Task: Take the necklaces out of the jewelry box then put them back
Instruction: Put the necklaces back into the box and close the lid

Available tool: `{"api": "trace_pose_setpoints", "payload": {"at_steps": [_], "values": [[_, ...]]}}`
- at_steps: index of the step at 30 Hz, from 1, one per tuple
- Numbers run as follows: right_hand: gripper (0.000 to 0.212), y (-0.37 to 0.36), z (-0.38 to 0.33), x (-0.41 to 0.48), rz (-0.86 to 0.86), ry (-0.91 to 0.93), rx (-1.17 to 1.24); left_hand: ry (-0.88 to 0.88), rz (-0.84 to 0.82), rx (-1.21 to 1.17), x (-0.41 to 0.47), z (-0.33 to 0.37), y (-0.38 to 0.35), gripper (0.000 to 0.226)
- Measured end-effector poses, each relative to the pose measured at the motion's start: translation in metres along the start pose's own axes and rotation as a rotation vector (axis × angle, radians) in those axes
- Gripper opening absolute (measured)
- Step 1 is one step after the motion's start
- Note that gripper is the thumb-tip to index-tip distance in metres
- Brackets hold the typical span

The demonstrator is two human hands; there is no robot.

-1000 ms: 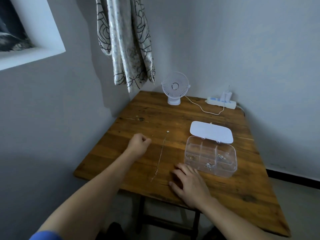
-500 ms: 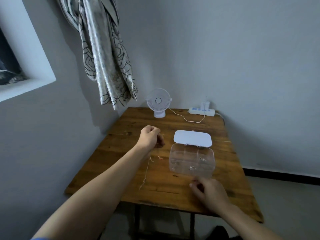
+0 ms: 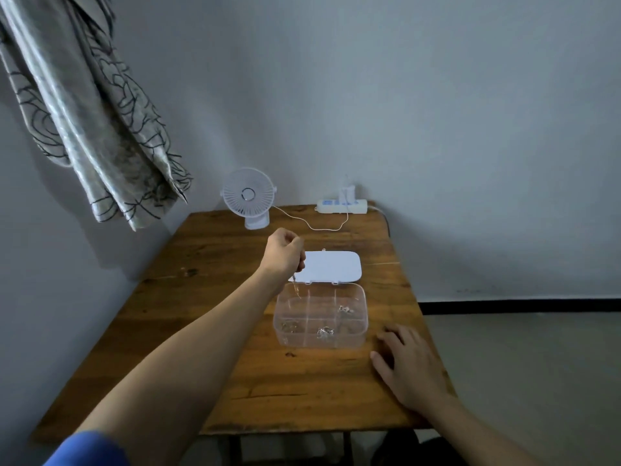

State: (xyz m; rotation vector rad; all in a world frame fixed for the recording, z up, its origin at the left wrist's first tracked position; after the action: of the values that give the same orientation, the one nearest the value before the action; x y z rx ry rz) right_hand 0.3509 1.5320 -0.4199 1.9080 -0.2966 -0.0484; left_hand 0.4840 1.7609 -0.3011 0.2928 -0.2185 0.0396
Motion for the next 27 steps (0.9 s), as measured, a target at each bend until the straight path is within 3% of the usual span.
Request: {"api": "trace_pose_setpoints", "payload": {"at_steps": [6, 10, 13, 21, 27], "values": [[0.043, 0.0, -0.001, 0.002, 0.011, 0.02, 0.035, 0.082, -0.015, 0.113, 0.006, -0.049, -0.019, 0.01], [0.043, -0.002, 0.001, 0.003, 0.012, 0.023, 0.019, 0.001, -0.072, 0.404, -0.001, -0.063, -0.021, 0.004], [0.042, -0.003, 0.001, 0.002, 0.014, 0.021, 0.02, -0.053, -0.098, 0.481, -0.008, -0.06, -0.017, 0.006], [0.043, -0.002, -0.001, 0.001, 0.001, 0.015, -0.002, 0.101, 0.043, 0.081, -0.009, -0.048, 0.009, 0.008], [0.045, -0.002, -0.001, 0.0, -0.017, 0.005, -0.005, 0.071, 0.094, 0.005, 0.002, -0.022, 0.016, 0.011]]}}
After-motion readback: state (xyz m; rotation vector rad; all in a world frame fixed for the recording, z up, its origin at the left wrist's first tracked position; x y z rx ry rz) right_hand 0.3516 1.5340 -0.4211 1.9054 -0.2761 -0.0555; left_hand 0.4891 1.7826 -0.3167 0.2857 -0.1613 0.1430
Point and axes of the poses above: each hand's wrist, its own x-axis towards the middle knuckle, its own y-axis out of the back of the hand, z = x × y, the point moved 10 cm from there along x, towards the middle knuckle, and after that the axes turned 14 degrees about -y, right-handed, at the moved point
